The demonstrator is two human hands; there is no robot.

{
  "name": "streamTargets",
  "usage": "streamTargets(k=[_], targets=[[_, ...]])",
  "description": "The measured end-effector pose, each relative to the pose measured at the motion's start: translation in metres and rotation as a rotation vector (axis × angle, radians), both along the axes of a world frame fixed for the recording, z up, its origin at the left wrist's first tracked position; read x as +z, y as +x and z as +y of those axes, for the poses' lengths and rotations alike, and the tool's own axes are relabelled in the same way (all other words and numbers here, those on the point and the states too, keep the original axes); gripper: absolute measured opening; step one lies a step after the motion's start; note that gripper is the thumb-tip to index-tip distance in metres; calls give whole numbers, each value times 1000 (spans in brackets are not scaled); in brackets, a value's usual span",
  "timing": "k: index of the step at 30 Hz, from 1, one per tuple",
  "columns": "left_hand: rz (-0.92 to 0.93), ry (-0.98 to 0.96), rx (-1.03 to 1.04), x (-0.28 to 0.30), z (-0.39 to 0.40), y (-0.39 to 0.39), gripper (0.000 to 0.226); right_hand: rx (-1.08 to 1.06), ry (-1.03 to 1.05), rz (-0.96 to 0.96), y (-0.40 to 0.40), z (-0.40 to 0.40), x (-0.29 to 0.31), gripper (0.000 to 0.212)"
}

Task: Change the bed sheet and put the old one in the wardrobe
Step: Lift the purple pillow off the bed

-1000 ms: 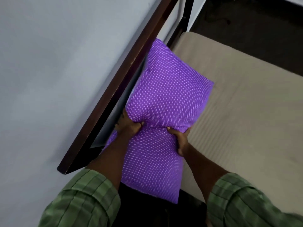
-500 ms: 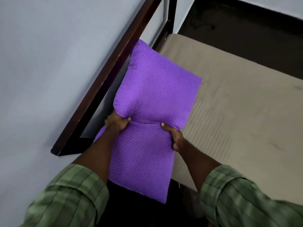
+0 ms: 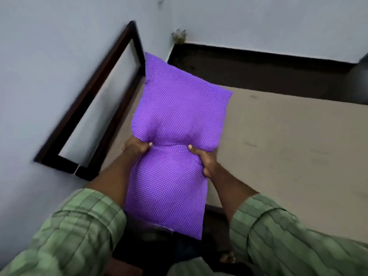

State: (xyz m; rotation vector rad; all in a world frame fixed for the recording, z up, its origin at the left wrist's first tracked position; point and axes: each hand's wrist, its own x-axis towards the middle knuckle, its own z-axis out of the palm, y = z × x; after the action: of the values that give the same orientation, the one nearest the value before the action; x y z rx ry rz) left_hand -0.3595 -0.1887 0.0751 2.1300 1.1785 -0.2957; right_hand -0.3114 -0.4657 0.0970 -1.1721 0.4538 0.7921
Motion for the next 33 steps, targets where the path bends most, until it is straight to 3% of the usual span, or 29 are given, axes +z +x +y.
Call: streamTargets(k=[2, 5, 8, 11, 14, 16, 19, 21, 24, 28, 33], targets=[[-22, -19, -25, 4, -41, 13, 83, -63, -43, -51, -2, -52, 14, 37], [-89, -108, -71, 52, -145, 27, 46, -141, -75, -87, 0, -148, 27, 74], [-138, -226, -84, 74, -239, 41, 21, -250, -105, -105, -3, -236, 55, 77], [-223, -422, -90, 85, -312, 55, 25, -322, -118, -151, -6, -314, 83, 79], [-181, -458, -125, 93, -382, 74, 30, -377, -127, -171, -6, -385, 102, 78], [-163, -481, -156, 96, -440, 92, 19, -415, -147, -199, -6, -438, 116, 75], [-130, -523, -184, 93, -523, 119, 12, -450, -178, -226, 4, -513, 120, 87], [-106, -517, -202, 87, -574, 143, 38, -479, -192, -225, 16, -562, 118, 92], [-117, -535, -206, 81, -647, 180, 22, -508, -220, -241, 40, -634, 115, 101], [-69, -540, -193, 55, -731, 192, 45, -454, -258, -216, 60, -729, 104, 106], [-55, -610, -162, 38, -832, 227, 45, -438, -301, -212, 107, -840, 106, 114]])
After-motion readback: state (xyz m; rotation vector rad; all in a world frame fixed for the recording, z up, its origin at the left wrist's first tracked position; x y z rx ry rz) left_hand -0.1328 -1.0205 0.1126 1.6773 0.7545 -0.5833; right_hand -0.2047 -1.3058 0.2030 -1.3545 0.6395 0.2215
